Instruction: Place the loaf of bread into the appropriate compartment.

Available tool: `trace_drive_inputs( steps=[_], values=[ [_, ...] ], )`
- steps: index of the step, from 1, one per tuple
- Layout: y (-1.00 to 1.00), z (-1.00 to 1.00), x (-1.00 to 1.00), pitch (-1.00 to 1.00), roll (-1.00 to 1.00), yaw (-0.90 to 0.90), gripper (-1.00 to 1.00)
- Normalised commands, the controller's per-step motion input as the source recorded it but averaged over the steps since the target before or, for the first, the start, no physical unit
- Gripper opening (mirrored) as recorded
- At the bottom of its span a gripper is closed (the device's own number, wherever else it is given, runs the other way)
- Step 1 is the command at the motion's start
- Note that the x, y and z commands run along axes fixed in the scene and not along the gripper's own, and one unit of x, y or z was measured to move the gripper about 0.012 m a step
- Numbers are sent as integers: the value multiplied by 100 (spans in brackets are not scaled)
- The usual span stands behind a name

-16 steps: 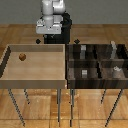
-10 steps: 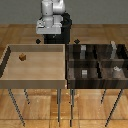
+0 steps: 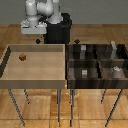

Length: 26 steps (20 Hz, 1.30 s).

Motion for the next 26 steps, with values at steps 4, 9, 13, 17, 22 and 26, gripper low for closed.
trace_drive_inputs(
  steps=[4, 9, 13, 17, 22, 26],
  values=[
    [-100, 0, 0, 0, 0, 0, 100],
    [-80, 0, 20, 0, 0, 0, 100],
    [0, 0, 25, 0, 0, 0, 100],
    [0, 0, 50, 0, 0, 0, 100],
    [0, -20, 0, 0, 0, 0, 100],
    [0, -100, 0, 0, 0, 0, 100]
  ],
)
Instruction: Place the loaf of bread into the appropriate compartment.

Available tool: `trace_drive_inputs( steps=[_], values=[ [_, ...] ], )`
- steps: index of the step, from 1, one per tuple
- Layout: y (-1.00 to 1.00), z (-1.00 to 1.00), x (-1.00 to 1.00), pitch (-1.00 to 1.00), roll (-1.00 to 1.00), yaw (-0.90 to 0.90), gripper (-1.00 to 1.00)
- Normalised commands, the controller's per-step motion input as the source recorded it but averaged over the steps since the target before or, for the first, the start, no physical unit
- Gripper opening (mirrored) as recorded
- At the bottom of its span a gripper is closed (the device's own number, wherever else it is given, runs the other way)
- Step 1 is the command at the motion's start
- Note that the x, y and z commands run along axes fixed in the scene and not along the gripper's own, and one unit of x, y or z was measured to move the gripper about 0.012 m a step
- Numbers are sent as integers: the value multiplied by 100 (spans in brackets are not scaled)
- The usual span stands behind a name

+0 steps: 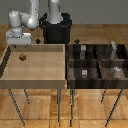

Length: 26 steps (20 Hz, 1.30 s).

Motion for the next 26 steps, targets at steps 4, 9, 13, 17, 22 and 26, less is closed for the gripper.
trace_drive_inputs(
  steps=[4, 9, 13, 17, 22, 26],
  values=[
    [0, -100, 0, 0, 0, 0, 100],
    [0, -100, 0, 0, 0, 0, 100],
    [0, -25, 0, 0, 0, 0, -100],
    [0, 0, 0, 0, 0, 0, -100],
    [0, 60, 0, 0, 0, 0, -100],
    [0, 100, 0, 0, 0, 0, -100]
  ],
)
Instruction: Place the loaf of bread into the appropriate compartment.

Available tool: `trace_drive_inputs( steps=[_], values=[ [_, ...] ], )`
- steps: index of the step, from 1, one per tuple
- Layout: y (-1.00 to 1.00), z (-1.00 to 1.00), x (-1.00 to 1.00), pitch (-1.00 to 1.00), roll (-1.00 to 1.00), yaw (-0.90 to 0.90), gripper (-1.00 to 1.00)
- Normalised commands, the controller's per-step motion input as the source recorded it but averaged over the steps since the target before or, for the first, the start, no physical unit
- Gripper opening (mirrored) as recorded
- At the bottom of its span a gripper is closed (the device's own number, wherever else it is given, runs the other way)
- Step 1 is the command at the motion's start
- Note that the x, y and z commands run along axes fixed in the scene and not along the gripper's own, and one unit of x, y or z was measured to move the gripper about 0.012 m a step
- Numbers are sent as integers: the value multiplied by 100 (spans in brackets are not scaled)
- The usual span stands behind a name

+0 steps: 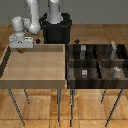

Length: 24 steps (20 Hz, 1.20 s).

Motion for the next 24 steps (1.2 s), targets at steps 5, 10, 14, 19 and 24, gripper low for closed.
trace_drive_inputs(
  steps=[5, 10, 14, 19, 24],
  values=[
    [4, 100, 0, 0, 0, 0, -100],
    [60, 0, 0, 0, 0, 0, -100],
    [100, 0, 0, 0, 0, 0, -100],
    [100, 0, 0, 0, 0, 0, -100],
    [100, 0, 0, 0, 0, 0, -100]
  ],
)
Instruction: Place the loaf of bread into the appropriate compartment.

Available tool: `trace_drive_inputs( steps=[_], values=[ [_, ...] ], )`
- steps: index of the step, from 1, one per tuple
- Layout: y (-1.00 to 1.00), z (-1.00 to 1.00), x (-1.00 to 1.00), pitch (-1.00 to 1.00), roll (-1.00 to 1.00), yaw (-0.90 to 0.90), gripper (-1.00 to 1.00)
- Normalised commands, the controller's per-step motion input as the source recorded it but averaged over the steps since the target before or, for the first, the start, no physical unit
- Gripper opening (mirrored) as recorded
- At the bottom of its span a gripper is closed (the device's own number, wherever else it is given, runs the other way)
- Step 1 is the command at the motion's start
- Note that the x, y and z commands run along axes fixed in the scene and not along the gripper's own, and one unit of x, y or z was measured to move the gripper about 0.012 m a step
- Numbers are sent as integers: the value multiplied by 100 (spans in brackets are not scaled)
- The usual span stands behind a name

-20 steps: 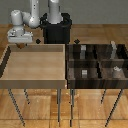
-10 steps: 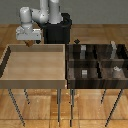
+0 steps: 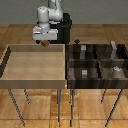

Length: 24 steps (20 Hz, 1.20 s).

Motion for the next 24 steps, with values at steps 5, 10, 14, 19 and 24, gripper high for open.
trace_drive_inputs(
  steps=[5, 10, 14, 19, 24],
  values=[
    [100, 0, 0, 0, 0, 0, -100],
    [100, 0, 0, 0, 0, 0, -100],
    [100, 0, 0, 0, 0, 0, -100],
    [100, 0, 0, 0, 0, 0, -100],
    [40, 0, 43, 0, 0, 0, -100]
  ],
)
